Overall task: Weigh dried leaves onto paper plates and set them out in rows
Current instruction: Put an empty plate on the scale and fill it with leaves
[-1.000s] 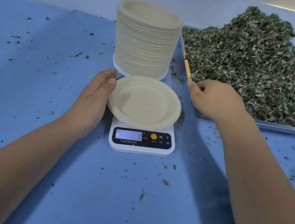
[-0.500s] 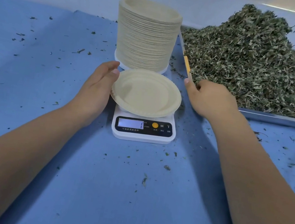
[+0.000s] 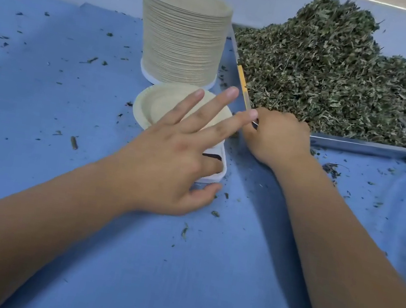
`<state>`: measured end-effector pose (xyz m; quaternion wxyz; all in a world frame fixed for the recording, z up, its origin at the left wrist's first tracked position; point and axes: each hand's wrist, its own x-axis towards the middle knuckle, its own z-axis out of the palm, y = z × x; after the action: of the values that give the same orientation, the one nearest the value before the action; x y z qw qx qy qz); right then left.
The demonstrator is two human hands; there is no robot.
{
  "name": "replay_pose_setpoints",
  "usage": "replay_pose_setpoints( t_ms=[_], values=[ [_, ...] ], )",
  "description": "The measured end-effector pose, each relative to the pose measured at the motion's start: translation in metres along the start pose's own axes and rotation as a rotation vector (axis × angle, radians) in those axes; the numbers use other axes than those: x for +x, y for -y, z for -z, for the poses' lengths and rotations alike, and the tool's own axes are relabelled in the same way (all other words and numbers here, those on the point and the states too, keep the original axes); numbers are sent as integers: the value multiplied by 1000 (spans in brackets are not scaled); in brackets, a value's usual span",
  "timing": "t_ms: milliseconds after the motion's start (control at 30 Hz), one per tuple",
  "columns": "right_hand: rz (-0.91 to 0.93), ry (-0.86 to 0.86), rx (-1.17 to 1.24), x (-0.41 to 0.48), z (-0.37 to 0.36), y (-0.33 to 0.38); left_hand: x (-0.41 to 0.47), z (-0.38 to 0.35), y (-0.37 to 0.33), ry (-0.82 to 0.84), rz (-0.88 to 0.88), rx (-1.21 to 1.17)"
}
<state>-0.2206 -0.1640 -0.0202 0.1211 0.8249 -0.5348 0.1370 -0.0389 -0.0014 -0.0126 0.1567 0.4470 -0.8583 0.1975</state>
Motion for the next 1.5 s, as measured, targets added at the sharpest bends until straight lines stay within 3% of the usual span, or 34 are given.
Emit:
replay_pose_setpoints(
  t_ms=[333,700,767,867,933,1000,1100,1200,1333,1500],
  values=[
    [-7,32,21,3,-5,-3,6,-3,-6,117,134,68],
    [-9,26,16,3,-4,-2,6,-4,-13,82,208,-9],
    [-12,23,11,3,-4,-2,5,-3,-12,12,193,-34],
    [-31,93,21,9,-2,-2,6,6,0,-321,217,-157],
    [-71,191,64,19,4,-2,1,9,15,-525,342,-255],
    [-112,268,98,31,10,-3,-8,9,31,-618,578,-429],
    [-143,412,170,47,11,-3,-15,3,52,-670,1007,-811],
    [-109,513,211,53,9,-2,-16,-14,68,-622,1264,-1106],
    [-36,469,57,49,9,0,-19,-31,74,-548,1291,-1303],
    [33,310,27,36,5,-5,-15,-30,70,-503,1208,-1292]
  ],
)
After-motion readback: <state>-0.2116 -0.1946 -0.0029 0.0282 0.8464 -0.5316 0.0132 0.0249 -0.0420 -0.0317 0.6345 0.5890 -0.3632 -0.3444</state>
